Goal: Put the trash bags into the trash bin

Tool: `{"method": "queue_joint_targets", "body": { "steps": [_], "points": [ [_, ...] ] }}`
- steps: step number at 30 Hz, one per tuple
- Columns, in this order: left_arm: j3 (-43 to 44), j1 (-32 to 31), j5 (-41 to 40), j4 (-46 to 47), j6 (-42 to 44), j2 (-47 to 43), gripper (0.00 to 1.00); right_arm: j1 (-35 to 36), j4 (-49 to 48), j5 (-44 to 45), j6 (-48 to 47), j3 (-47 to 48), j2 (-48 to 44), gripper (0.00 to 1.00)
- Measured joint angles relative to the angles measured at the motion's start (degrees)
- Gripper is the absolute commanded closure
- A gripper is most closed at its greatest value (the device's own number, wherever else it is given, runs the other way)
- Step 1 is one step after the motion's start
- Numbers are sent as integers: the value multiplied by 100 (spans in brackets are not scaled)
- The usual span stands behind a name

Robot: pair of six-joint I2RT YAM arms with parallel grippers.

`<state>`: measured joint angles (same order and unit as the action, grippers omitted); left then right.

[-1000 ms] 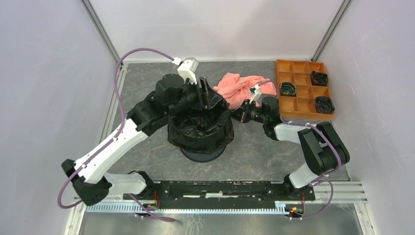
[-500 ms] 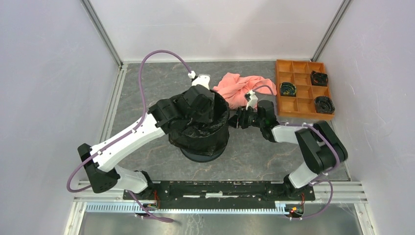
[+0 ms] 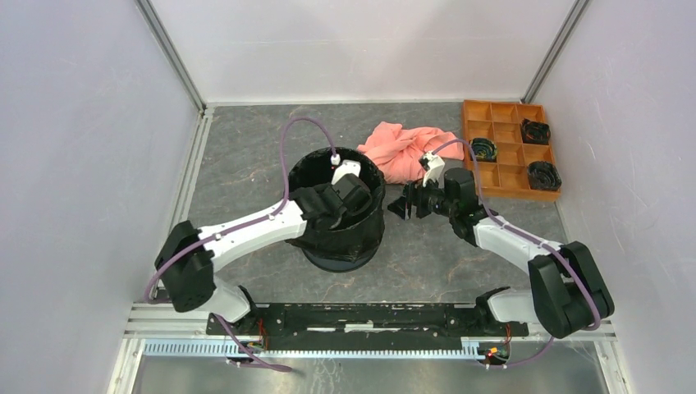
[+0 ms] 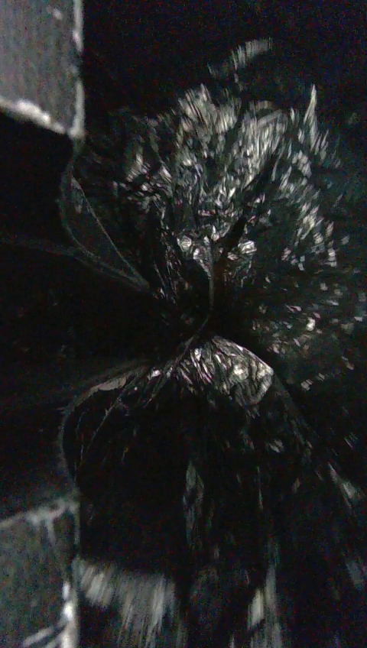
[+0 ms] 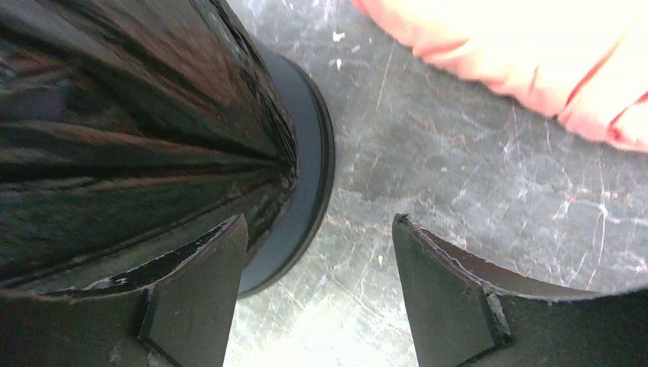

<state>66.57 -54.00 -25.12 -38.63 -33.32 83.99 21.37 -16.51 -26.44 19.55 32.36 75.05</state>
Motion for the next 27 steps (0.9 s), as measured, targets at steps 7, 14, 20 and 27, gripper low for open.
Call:
{"method": "queue_joint_targets", "body": {
  "steps": [7,14,20,27],
  "points": [
    [-901,304,575,1342,-2,-247,64,0,745,17,-409,-4,-201,21],
    [-1005,389,686,1663,7,-380,43,120,1067,114,-595,-2,-468,20],
    [-994,424,721,1397,87,-610,13,280,1416,343,-866,-2,-487,16],
    [-608,442,726,1064,160,-1705,0,435,1873,756,-1233,-116,-769,5]
  ]
}}
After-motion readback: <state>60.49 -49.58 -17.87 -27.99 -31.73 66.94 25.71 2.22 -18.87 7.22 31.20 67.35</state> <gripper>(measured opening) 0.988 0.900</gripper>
